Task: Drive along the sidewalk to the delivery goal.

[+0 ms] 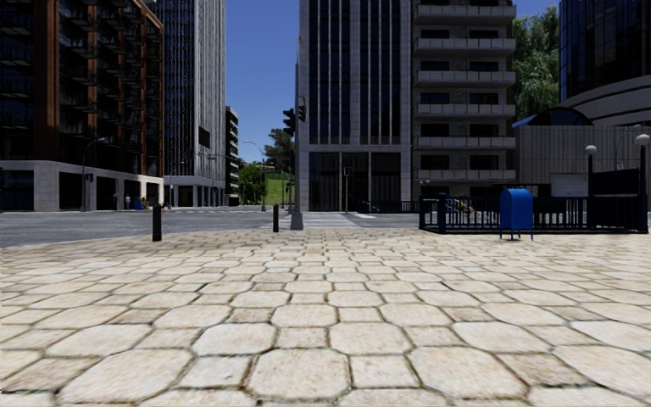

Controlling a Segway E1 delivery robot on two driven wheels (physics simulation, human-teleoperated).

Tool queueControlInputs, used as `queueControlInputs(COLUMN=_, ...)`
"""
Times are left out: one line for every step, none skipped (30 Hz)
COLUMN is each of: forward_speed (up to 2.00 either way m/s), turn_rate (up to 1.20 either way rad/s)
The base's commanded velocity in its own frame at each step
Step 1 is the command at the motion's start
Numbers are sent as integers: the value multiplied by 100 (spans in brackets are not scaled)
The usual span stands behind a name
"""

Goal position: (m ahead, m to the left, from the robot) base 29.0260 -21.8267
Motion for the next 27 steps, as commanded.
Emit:
queueControlInputs(forward_speed=200, turn_rate=0)
queueControlInputs(forward_speed=200, turn_rate=0)
queueControlInputs(forward_speed=200, turn_rate=0)
queueControlInputs(forward_speed=200, turn_rate=0)
queueControlInputs(forward_speed=200, turn_rate=0)
queueControlInputs(forward_speed=200, turn_rate=0)
queueControlInputs(forward_speed=200, turn_rate=0)
queueControlInputs(forward_speed=200, turn_rate=0)
queueControlInputs(forward_speed=200, turn_rate=0)
queueControlInputs(forward_speed=200, turn_rate=0)
queueControlInputs(forward_speed=200, turn_rate=0)
queueControlInputs(forward_speed=200, turn_rate=0)
queueControlInputs(forward_speed=200, turn_rate=0)
queueControlInputs(forward_speed=200, turn_rate=0)
queueControlInputs(forward_speed=200, turn_rate=0)
queueControlInputs(forward_speed=200, turn_rate=0)
queueControlInputs(forward_speed=200, turn_rate=0)
queueControlInputs(forward_speed=200, turn_rate=0)
queueControlInputs(forward_speed=200, turn_rate=0)
queueControlInputs(forward_speed=200, turn_rate=0)
queueControlInputs(forward_speed=200, turn_rate=0)
queueControlInputs(forward_speed=200, turn_rate=0)
queueControlInputs(forward_speed=200, turn_rate=0)
queueControlInputs(forward_speed=200, turn_rate=0)
queueControlInputs(forward_speed=200, turn_rate=0)
queueControlInputs(forward_speed=200, turn_rate=0)
queueControlInputs(forward_speed=200, turn_rate=0)
